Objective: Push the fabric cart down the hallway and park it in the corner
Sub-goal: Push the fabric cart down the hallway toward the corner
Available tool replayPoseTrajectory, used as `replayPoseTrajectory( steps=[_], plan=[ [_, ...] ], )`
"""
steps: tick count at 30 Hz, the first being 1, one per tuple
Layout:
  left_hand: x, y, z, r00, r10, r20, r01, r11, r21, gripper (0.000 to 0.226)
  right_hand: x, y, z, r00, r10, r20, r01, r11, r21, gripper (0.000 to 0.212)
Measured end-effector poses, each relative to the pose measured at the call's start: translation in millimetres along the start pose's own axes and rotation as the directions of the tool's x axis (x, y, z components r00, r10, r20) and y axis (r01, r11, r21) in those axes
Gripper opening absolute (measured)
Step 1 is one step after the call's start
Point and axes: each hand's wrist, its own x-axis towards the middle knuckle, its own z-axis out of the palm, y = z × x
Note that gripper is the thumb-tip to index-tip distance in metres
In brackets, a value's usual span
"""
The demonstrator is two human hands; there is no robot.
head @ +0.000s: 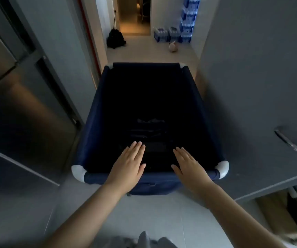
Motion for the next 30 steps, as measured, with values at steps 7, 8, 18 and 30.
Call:
replayPoseTrajectory(
  steps=[7, 8, 18, 30],
  plan=[
    [-29, -10, 71, 0.941, -0.149, 0.303, 0.155, 0.988, 0.004, 0.059, -18, 29, 52, 0.983, 0.086, 0.161, -0.084, 0.996, -0.021, 0.056],
    [-32, -10, 77, 0.936, -0.151, 0.317, 0.155, 0.988, 0.012, 0.059, -20, 31, 56, 0.985, 0.074, 0.159, -0.068, 0.997, -0.044, 0.055],
    [-47, -6, 105, 0.948, -0.169, 0.271, 0.144, 0.983, 0.112, 0.078, -32, 45, 86, 0.997, -0.017, 0.081, 0.031, 0.984, -0.176, 0.069],
    [-23, -13, 121, 0.925, -0.248, 0.287, 0.211, 0.965, 0.154, 0.088, -13, 47, 82, 0.997, -0.050, 0.061, 0.062, 0.974, -0.219, 0.075]
  ],
)
